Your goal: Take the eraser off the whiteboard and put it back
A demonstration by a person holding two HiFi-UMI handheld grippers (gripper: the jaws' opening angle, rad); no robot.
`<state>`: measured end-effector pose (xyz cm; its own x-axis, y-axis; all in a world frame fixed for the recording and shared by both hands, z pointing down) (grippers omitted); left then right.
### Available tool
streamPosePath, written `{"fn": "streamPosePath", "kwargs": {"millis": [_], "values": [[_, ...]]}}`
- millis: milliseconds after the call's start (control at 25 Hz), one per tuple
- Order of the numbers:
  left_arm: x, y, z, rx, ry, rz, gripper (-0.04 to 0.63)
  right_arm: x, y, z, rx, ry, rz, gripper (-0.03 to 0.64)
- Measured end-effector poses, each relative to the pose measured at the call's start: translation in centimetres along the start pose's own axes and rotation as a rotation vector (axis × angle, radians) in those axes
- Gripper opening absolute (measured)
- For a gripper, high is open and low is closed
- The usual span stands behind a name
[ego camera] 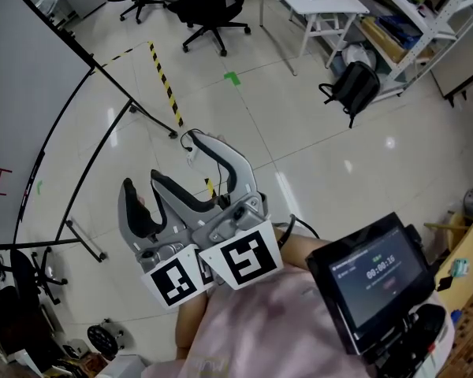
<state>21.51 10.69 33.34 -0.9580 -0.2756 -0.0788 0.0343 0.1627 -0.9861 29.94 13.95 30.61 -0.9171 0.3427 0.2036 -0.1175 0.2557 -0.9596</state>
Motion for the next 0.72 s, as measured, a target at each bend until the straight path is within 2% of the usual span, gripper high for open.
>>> {"fn": "streamPosePath", "kwargs": {"millis": [240, 360, 440, 480, 720], "values": [[0.1, -0.1, 0.5, 0.01, 0.014, 0.025, 0.169, -0.3, -0.2, 0.6, -0.009, 0.018, 0.01, 0.29], [-0.2, 0.0, 0.7, 0.027, -0.004, 0.042, 0.162, -0.6, -0.5, 0.8, -0.031, 0.034, 0.057, 0.29], [0.4, 0.2, 0.7, 0.023, -0.013, 0.038, 0.078, -0.2, -0.8, 1.6, -0.05, 0.056, 0.107, 0.29], [1.0, 0.2, 0.7, 0.018, -0.006, 0.035, 0.069, 0.2, -0.8, 2.1, -0.059, 0.068, 0.118, 0.29], [4.2, -1.9, 1.6, 0.069, 0.047, 0.017, 0.069, 2.4, -1.2, 5.2, -0.095, 0.14, 0.06, 0.29]]}}
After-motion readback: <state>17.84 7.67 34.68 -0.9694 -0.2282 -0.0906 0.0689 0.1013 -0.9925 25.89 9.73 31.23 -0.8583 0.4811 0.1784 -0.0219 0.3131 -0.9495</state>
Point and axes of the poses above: the fingertips, and each gripper's own axes: z forward along the fingers, x to its left, y out of its top, the point moved 4 cm from there along -z, backward along the fingers, and after that the axes turned 15 degrees about y, right-handed, at the moved point
